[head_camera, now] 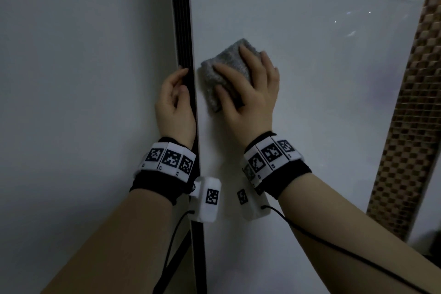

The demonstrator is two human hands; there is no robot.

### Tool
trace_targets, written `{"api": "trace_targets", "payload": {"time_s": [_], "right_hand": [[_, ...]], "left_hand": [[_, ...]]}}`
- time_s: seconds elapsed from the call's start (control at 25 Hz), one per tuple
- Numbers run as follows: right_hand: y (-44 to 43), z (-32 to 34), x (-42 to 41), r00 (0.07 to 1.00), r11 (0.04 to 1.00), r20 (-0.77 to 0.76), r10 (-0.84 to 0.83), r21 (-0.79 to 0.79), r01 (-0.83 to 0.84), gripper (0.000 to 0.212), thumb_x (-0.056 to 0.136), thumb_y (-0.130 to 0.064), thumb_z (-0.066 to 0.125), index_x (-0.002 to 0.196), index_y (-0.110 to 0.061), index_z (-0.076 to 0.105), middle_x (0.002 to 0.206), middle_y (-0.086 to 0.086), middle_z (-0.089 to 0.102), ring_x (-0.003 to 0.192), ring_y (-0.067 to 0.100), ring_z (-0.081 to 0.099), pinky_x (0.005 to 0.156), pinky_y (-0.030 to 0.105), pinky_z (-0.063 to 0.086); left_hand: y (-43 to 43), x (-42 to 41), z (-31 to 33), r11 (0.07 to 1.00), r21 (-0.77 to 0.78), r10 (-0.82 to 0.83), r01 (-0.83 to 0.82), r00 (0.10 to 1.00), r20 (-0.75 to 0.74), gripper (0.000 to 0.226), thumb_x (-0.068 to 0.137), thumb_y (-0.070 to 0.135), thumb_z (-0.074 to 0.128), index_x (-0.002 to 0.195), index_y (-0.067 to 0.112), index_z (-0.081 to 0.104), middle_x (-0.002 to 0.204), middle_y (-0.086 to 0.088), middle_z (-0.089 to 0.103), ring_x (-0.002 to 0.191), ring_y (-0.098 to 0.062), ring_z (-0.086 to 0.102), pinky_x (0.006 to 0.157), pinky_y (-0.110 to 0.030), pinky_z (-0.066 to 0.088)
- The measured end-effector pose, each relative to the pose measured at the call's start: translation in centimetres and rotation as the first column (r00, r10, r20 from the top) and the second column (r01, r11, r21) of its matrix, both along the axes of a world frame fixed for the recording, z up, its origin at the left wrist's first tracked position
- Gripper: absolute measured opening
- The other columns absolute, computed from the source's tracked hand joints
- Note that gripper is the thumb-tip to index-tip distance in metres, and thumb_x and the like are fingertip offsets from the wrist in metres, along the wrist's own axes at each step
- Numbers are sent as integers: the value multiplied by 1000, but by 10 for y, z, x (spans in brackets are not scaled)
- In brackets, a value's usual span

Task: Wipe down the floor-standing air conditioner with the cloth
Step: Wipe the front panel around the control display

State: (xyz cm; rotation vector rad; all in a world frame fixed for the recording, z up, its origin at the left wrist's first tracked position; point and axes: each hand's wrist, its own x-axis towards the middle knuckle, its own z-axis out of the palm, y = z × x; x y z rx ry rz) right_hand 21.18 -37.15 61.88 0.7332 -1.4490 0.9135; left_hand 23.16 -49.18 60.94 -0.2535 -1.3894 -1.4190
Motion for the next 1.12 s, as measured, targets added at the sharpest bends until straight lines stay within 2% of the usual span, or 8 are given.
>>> {"api": "trace_targets", "payload": {"time_s": [0.08,0.28,0.44,0.64,0.8,0.96,1.04,1.12], "right_hand": [[-4,7,2,1000,997,18,10,-74,-9,27,84,-19,68,110,-19,69,135,15,51,131,43,34,104,61,27],[-6,5,-1,997,992,-74,-13,125,22,26,84,-22,67,110,-22,70,135,12,51,132,41,33,107,60,24],[-1,30,-4,1000,997,14,-3,-76,4,27,85,-24,65,112,-23,69,137,11,49,133,39,32,105,60,26],[1,27,-6,996,990,-74,-42,132,52,26,86,-24,65,111,-24,69,137,11,49,133,41,31,107,59,23],[-1,43,-1,1000,1000,2,-25,-6,25,26,87,-26,64,112,-25,68,138,11,48,133,41,31,106,61,25],[-2,39,-1,996,985,-69,-49,164,60,26,88,-28,61,113,-28,68,139,9,47,134,40,30,110,58,19],[6,49,-6,998,994,-32,-52,96,54,27,88,-29,61,114,-29,67,141,9,46,135,39,29,109,58,21],[7,56,-4,997,997,71,-5,-71,10,29,88,-29,60,116,-29,65,143,8,43,136,37,26,108,58,21]], "left_hand": [[-4,0,3,1000,-26,-9,9,1000,22,35,97,1,40,129,5,55,127,-7,60,116,-8,56,104,-26,43],[-9,-8,7,996,-79,-30,34,998,57,38,99,2,38,135,9,50,136,-4,54,127,-11,49,110,-31,37],[-6,-9,13,992,-95,-72,77,996,58,40,100,6,38,139,8,44,142,-1,46,131,-6,42,108,-15,32],[1,-9,17,988,-75,-129,135,988,84,41,102,14,35,143,14,40,148,-1,40,136,-9,37,116,-32,28],[0,-8,18,987,-81,-132,138,989,72,40,103,12,35,143,9,38,150,-3,37,138,-9,34,117,-33,25],[-2,-7,20,986,-69,-149,154,985,83,39,102,9,34,141,5,42,146,-7,43,136,-13,38,115,-35,28],[1,-6,22,986,-80,-137,143,987,80,40,103,11,35,142,7,39,148,-3,39,137,-9,35,116,-31,26],[4,-5,29,985,-116,-121,127,991,61,41,103,12,34,144,8,35,151,-2,34,139,-9,31,117,-29,23]]}}
